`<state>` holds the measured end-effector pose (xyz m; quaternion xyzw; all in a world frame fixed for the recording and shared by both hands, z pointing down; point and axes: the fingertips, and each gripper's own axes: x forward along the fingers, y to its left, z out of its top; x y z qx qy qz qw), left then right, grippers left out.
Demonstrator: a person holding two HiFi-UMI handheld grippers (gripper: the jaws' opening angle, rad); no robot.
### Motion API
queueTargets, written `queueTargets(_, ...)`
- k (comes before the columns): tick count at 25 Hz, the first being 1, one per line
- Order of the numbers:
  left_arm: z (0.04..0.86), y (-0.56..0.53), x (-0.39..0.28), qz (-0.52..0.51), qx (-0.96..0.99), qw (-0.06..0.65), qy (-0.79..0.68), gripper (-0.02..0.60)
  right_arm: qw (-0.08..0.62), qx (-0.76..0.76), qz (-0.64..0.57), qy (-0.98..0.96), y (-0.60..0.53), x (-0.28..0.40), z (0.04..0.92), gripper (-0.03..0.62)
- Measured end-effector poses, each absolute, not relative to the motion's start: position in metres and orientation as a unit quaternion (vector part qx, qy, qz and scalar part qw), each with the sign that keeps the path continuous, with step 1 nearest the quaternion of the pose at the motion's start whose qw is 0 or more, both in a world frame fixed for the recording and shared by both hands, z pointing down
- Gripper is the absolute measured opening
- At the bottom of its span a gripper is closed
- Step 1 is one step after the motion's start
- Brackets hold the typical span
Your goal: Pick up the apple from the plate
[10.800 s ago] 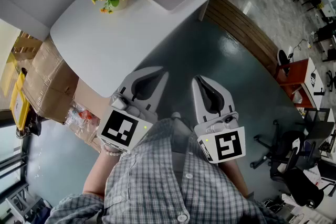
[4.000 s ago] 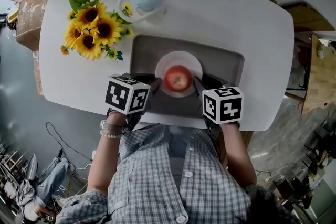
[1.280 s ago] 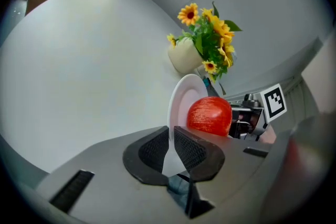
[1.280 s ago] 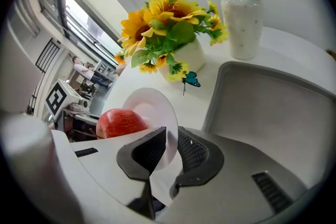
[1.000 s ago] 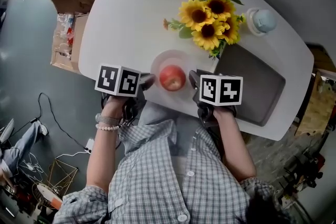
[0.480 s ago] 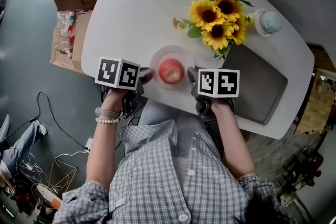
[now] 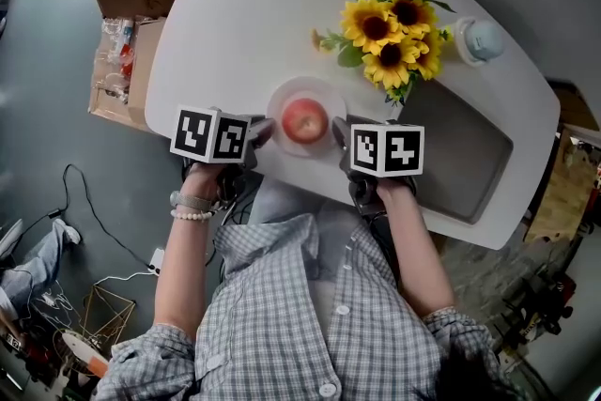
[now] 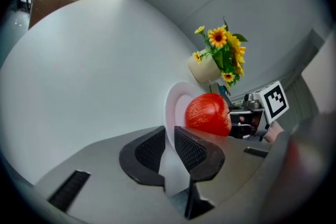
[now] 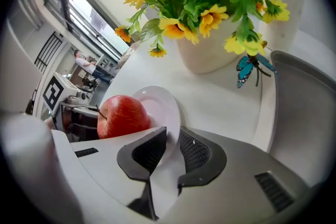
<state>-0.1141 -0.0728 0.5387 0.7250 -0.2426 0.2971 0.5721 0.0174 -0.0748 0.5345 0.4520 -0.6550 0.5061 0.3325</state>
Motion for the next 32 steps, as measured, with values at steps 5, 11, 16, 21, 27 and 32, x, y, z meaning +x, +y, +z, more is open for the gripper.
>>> queueTargets(5, 0.533, -0.075, -0.118, 0.284, 0.736, 0.558, -0.257, 0.076, 0.325, 0.460, 0.489, -0.667, -0.078, 0.016, 0.529, 0.071)
queueTargets(11, 0.515, -0.086, -0.130, 0.244, 0.750, 0.540, -0.294, 0.091, 0.285, 0.488, 0.466, -0.681, -0.086, 0.025, 0.510, 0.071)
queueTargets(16, 0.475, -0.091, -0.137, 0.183, 0.786, 0.496, -0.320, 0.034, 0.264, 0.485, 0.432, -0.713, -0.084, 0.029, 0.479, 0.062)
queueTargets(21, 0.432, -0.083, -0.117, 0.170, 0.830, 0.421, -0.324, 0.011, 0.228, 0.456, 0.342, -0.789, -0.078, 0.025, 0.431, 0.041)
queueTargets(27, 0.391, -0.063, -0.090, 0.203, 0.863, 0.322, -0.332, 0.011, 0.207, 0.452, 0.254, -0.829, -0.068, 0.031, 0.382, 0.038)
queueTargets(32, 0.366, -0.053, -0.070, 0.205, 0.879, 0.280, -0.327, 0.011, 0.195, 0.455, 0.219, -0.841, -0.060, 0.042, 0.355, 0.036)
